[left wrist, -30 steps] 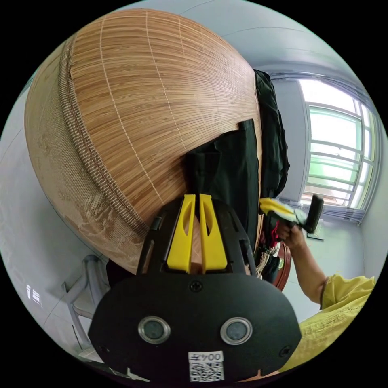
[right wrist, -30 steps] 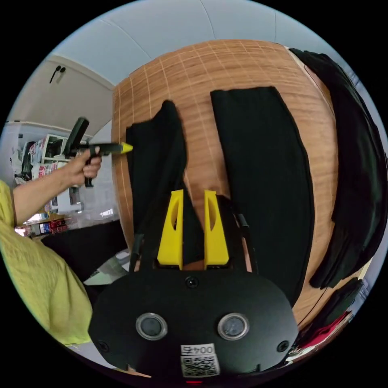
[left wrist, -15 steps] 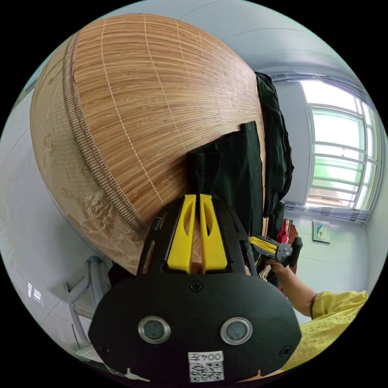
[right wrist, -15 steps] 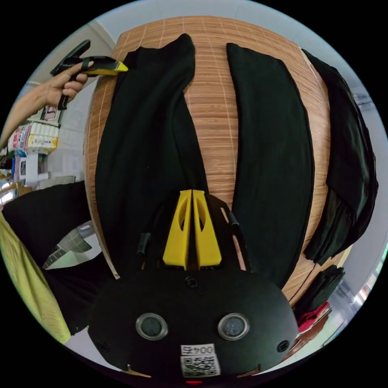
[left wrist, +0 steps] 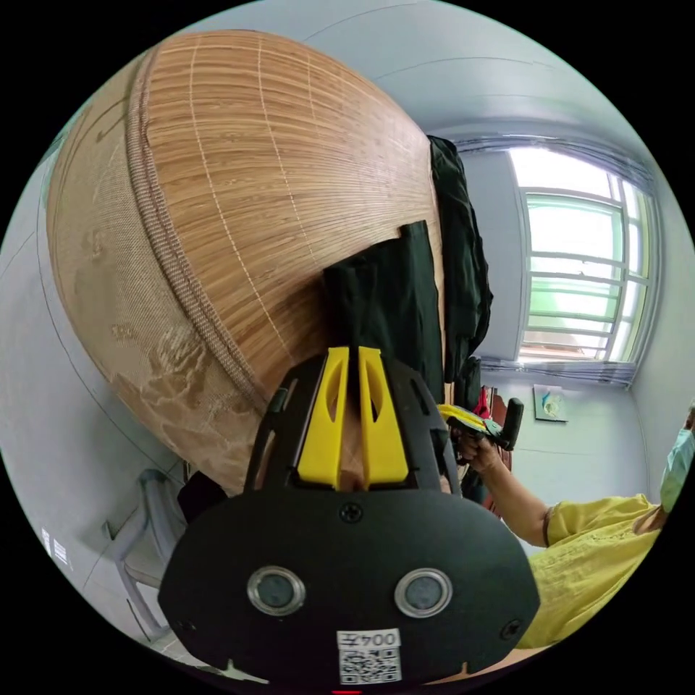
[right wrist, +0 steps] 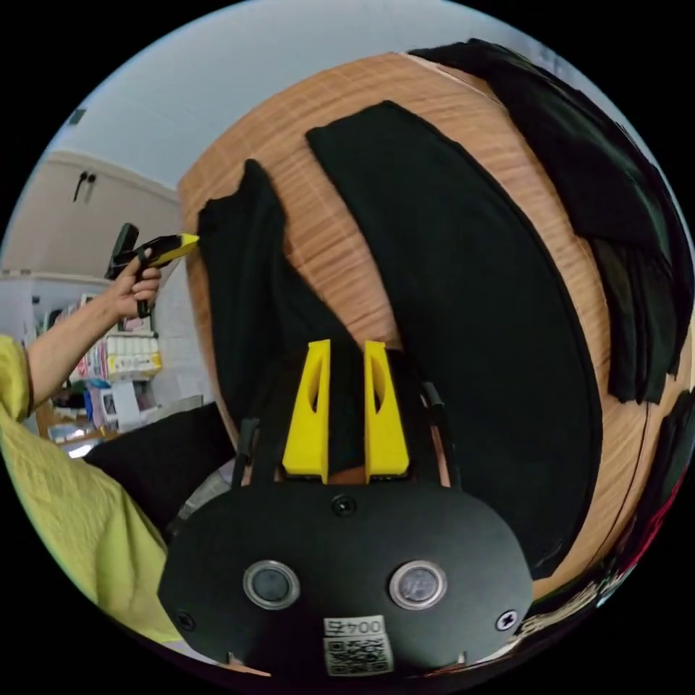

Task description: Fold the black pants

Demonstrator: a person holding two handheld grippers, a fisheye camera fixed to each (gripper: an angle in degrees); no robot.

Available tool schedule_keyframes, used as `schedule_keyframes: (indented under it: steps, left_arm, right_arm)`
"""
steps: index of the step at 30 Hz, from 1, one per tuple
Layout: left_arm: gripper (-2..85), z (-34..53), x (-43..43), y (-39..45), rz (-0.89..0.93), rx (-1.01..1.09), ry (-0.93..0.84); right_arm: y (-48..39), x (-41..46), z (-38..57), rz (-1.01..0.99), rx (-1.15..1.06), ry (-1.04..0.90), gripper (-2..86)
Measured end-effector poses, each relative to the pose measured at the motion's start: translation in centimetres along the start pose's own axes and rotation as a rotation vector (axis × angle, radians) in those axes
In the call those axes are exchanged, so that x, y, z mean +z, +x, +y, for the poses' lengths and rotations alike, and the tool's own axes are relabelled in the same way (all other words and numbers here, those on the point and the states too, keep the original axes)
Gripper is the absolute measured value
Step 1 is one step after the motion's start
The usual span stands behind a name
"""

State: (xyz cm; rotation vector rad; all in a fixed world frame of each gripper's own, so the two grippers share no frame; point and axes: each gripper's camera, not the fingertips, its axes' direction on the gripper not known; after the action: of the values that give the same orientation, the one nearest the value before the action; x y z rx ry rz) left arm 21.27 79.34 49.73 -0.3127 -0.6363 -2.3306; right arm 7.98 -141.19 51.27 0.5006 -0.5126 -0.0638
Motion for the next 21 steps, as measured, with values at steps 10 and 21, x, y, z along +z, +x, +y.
schedule_keyframes:
  steps: [10, 21]
  left_arm:
    - [3.3, 12.4, 5.4, 6.1, 0.042, 0.022, -0.198]
    - [9.4, 13.2, 9.9, 10.6, 0.057, 0.063, -0.253]
  right_arm:
    - [-14.0, -0.6, 3.6, 0.141, -0.431, -0.003, 12.9]
    - [-5.6, -0.1, 1.7, -0.218, -0.015, -0.068, 0.7]
